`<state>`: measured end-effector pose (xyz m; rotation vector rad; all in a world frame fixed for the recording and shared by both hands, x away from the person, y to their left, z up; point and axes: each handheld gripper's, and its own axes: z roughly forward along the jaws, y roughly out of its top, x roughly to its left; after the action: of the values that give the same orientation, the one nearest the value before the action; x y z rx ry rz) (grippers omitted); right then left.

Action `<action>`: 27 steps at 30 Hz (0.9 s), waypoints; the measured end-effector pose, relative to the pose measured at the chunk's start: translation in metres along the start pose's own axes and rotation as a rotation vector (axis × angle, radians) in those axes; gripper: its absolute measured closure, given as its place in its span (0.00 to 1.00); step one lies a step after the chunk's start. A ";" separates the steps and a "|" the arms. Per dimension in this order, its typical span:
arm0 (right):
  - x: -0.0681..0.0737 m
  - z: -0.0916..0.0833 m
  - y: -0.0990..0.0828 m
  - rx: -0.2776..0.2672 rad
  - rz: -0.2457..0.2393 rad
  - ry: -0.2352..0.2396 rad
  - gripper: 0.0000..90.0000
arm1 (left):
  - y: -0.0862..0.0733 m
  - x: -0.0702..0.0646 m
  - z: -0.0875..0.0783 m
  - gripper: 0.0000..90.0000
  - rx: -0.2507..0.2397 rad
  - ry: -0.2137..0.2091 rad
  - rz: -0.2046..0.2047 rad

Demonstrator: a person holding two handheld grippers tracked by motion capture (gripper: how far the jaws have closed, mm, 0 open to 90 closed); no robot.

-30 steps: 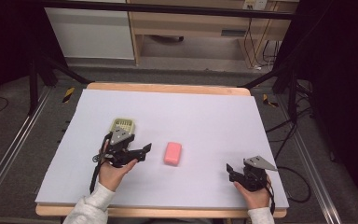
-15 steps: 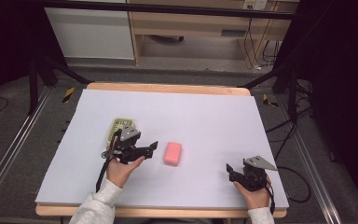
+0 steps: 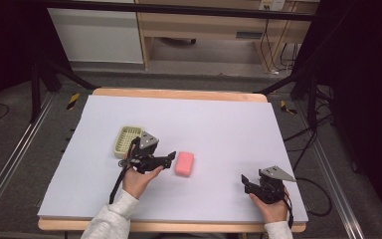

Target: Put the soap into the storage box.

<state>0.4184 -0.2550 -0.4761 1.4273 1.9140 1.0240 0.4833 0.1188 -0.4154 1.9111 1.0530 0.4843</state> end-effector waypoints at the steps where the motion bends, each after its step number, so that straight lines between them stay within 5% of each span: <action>1: 0.000 0.000 0.000 0.001 0.000 0.001 0.33 | 0.001 -0.001 0.001 0.27 0.001 0.000 0.003; 27: 0.000 0.000 0.001 0.004 -0.001 0.011 0.36 | 0.003 -0.029 0.037 0.25 0.066 -0.020 0.048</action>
<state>0.4189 -0.2544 -0.4757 1.4252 1.9257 1.0306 0.4927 0.0753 -0.4304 1.9998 1.0236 0.4619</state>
